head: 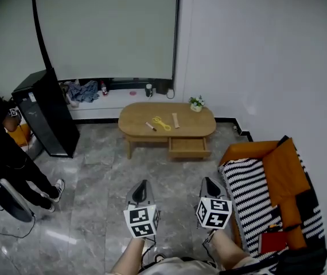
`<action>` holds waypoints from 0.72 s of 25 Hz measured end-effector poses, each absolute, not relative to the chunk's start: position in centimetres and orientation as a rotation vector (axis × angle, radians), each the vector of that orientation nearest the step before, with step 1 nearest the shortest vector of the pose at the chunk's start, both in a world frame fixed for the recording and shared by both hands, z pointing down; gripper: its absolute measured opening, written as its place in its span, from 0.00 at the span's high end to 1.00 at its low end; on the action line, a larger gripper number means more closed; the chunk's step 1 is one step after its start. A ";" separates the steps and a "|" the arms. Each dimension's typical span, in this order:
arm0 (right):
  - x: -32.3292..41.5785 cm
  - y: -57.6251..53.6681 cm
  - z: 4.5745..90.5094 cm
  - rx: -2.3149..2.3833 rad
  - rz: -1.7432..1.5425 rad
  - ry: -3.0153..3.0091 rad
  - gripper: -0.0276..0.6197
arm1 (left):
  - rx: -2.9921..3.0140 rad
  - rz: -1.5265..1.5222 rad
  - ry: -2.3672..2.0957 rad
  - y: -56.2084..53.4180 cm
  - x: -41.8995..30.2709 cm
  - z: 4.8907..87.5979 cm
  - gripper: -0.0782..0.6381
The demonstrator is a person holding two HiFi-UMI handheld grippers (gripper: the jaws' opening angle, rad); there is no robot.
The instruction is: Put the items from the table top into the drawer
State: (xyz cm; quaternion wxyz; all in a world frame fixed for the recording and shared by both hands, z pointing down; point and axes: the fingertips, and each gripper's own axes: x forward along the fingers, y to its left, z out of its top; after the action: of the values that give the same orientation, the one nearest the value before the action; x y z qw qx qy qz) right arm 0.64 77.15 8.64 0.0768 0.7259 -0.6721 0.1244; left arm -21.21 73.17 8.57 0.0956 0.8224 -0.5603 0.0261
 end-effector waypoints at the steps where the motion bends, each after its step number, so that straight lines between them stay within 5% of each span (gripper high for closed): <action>1: 0.3 76.7 8.5 2.176 0.371 -2.010 0.97 | 2.437 0.082 -1.659 72.7 -21.6 8.6 0.89; 18: 1.9 66.8 11.9 2.178 0.481 -1.910 0.97 | 2.458 0.156 -1.597 61.8 -20.2 10.4 0.89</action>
State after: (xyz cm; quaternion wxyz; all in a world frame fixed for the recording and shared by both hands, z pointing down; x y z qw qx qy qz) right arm 1.93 66.84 11.85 0.1023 0.7377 -0.6471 0.1630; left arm -20.16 61.78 10.37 0.1028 0.8330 -0.5411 0.0530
